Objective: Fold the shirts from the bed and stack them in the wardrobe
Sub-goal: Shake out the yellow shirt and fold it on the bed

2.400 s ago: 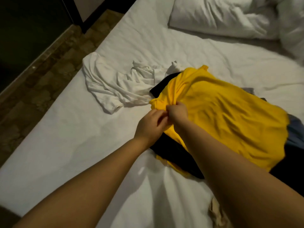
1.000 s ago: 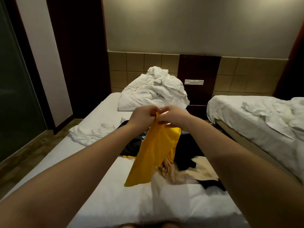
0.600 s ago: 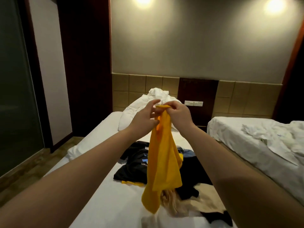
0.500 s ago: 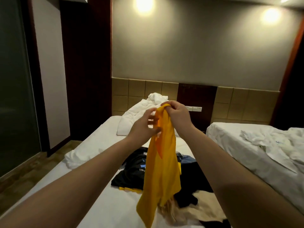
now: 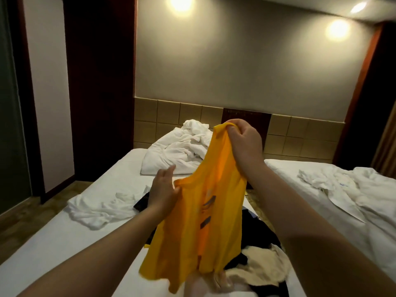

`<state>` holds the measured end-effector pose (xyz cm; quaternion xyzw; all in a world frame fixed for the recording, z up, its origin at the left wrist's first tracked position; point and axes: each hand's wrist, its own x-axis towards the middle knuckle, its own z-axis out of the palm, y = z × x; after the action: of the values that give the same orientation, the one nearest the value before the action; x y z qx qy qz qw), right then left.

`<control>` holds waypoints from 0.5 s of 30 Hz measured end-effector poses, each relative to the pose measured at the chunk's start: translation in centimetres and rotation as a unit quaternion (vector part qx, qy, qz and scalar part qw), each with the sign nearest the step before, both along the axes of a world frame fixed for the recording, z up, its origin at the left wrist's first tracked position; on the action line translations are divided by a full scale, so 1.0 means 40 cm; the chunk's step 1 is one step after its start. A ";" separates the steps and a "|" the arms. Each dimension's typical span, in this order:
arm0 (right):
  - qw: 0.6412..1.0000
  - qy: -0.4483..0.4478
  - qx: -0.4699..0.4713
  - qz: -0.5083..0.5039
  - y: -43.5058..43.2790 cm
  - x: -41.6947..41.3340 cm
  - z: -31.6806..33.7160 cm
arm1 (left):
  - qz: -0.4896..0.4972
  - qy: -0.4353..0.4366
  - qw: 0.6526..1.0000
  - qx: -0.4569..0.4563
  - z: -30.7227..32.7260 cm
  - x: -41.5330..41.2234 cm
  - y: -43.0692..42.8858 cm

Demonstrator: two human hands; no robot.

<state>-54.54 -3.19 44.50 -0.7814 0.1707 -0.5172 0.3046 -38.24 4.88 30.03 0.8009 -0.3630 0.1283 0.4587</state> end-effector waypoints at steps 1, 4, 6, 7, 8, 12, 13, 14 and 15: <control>1.000 -0.004 0.002 -0.003 -0.004 -0.010 -0.005 | 0.004 0.004 1.000 0.006 -0.017 0.008 0.000; 1.000 -0.001 0.006 -0.019 -0.024 -0.038 -0.027 | -0.057 0.041 0.998 0.004 -0.060 -0.004 -0.018; 0.999 0.021 0.011 -0.034 -0.047 -0.046 -0.046 | -0.163 0.131 0.978 -0.016 -0.073 -0.050 -0.036; 0.999 0.033 0.014 -0.040 -0.060 -0.047 -0.057 | -0.213 0.184 0.959 -0.031 -0.075 -0.079 -0.044; 0.998 0.043 0.017 -0.043 -0.069 -0.048 -0.068 | -0.255 0.219 0.940 -0.052 -0.079 -0.106 -0.053; 0.996 0.065 0.042 -0.033 -0.103 -0.046 -0.112 | -0.339 0.259 0.903 -0.060 -0.102 -0.168 -0.086; 0.996 0.070 0.043 -0.027 -0.111 -0.046 -0.122 | -0.346 0.265 0.898 -0.056 -0.103 -0.173 -0.095; 0.996 0.076 0.044 -0.021 -0.117 -0.047 -0.131 | -0.347 0.268 0.897 -0.055 -0.101 -0.173 -0.104; 0.996 0.079 0.047 -0.011 -0.123 -0.048 -0.138 | -0.338 0.267 0.901 -0.053 -0.100 -0.170 -0.114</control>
<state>-56.47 -8.11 38.97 -0.8028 0.2272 -0.4483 0.3206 -45.06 0.31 26.04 0.6088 -0.4687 -0.2345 0.5956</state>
